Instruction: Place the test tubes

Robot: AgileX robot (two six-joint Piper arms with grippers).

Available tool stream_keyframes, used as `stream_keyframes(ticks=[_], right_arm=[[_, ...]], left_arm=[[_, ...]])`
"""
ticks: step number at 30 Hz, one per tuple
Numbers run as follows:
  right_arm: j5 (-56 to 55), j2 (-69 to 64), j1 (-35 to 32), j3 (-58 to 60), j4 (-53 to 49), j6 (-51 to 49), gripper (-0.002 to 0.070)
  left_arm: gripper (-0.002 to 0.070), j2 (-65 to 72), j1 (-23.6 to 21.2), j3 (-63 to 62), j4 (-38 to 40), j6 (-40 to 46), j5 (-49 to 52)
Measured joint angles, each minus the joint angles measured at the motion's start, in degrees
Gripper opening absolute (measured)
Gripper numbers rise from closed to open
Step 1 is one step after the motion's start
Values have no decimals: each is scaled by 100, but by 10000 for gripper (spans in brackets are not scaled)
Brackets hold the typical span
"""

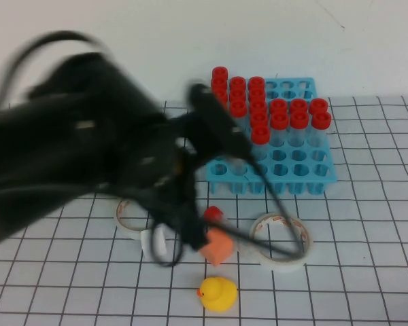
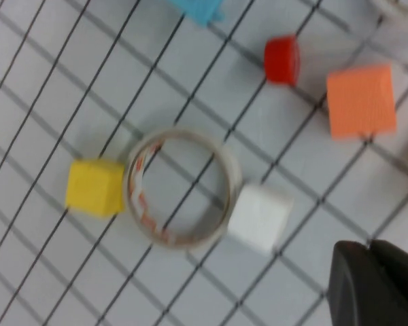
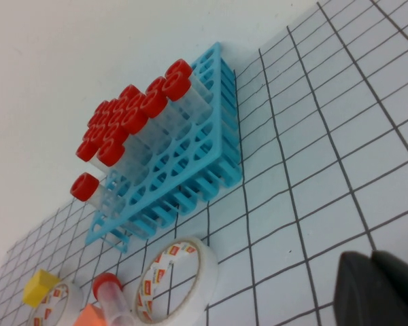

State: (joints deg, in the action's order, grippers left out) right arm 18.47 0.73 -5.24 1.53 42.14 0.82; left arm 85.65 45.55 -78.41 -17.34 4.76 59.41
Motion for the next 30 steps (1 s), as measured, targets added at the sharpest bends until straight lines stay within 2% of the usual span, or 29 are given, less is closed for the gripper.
stream_keyframes(ticks=[7,9,13,15,19,23,30], right_arm=[[0,0,0,0,-27,75,-1],[0,0,0,0,-27,89,-1],[0,0,0,0,-27,169,-1],[0,0,0,0,-27,205,-1],[-22,0,0,0,-27,255,-1],[-93,0,0,0,-27,265,-1],[-112,0,0,0,-31,339,-1]], left_arm=[[3,1594,123,-1457,87,-727,257],[27,1989,123,-1851,199,-868,443],[138,2606,110,-2345,579,-1102,782],[221,2866,48,-2468,862,-1372,930],[341,3259,-237,-2520,1556,-1776,1013],[369,3432,-510,-2571,2055,-2567,984],[374,3437,-520,-2571,2044,-3305,904]])
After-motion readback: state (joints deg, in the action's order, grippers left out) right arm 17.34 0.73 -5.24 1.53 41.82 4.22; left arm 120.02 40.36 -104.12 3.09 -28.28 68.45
